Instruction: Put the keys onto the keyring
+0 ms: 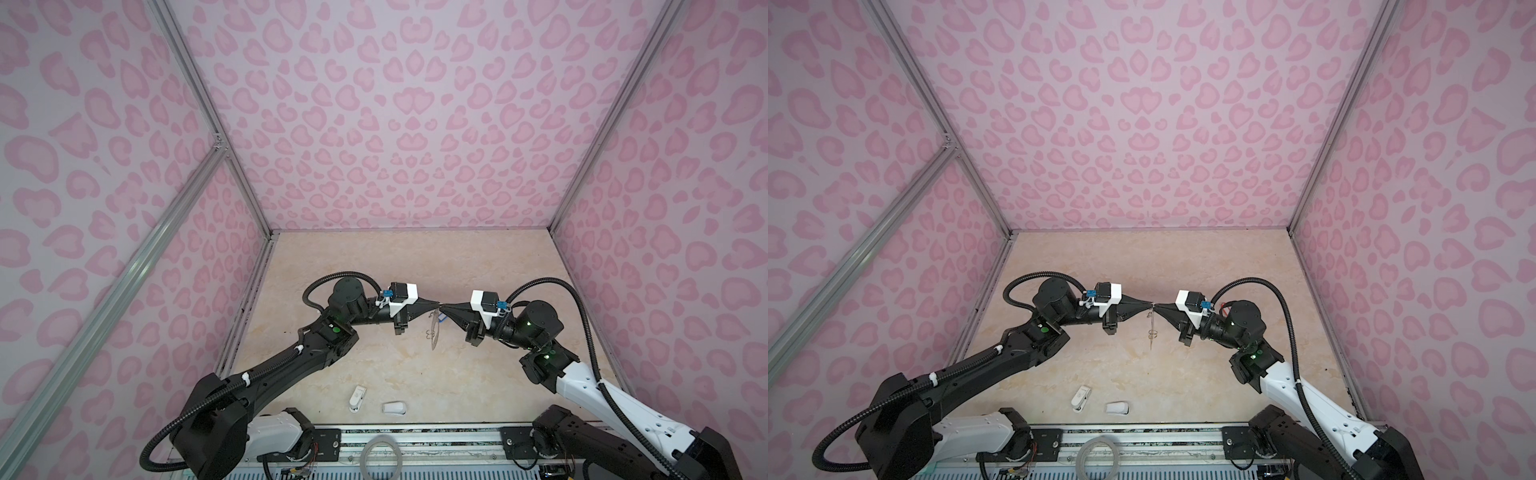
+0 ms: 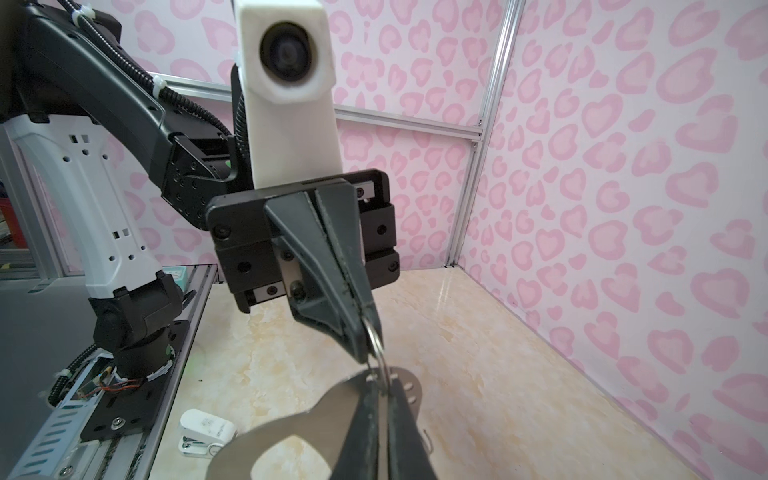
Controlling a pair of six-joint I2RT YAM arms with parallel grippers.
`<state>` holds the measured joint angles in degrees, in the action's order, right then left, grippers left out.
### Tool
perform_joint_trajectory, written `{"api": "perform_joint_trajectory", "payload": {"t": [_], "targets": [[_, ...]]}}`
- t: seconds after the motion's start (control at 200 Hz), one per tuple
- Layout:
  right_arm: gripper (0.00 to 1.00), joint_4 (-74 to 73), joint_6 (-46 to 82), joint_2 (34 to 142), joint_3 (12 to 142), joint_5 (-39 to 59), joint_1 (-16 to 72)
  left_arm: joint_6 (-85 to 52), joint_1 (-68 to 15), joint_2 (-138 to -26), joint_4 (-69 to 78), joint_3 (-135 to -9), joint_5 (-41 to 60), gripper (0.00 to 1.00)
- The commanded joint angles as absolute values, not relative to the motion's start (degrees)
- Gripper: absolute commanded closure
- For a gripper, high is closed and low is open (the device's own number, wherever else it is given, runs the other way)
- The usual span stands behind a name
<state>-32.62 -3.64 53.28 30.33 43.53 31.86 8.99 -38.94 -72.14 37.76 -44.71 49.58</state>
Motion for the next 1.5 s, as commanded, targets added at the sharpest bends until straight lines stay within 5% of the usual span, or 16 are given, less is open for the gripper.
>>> {"api": "perform_joint_trajectory", "payload": {"t": [0.0, 0.77, 0.855, 0.92, 1.14, 1.495], "targets": [[0.9, -34.4, -2.8, 52.8, 30.1, 44.9, 31.7, 9.4, -38.6, -72.4, 38.1, -45.7, 52.9, 0.97], [1.0, -32.3, -2.0, 52.7, 30.6, 49.1, 31.1, 10.4, -38.2, -73.5, 34.2, -47.8, 55.6, 0.94], [1.0, -28.5, -3.4, 52.2, 31.3, 48.3, 30.8, 14.7, -37.8, -72.4, 27.0, -49.4, 52.5, 0.74], [1.0, -21.7, -6.5, 51.6, 32.9, 47.3, 30.6, 22.2, -37.7, -70.6, 17.5, -51.6, 49.4, 0.68], [1.0, -2.2, -15.7, 52.2, 39.1, 43.7, 30.6, 38.7, -39.1, -69.0, -5.7, -59.1, 39.8, 0.67], [1.0, 0.0, -16.3, 53.7, 40.3, 42.8, 30.8, 44.5, -43.3, -71.9, -15.2, -64.7, 32.0, 0.69]]}}
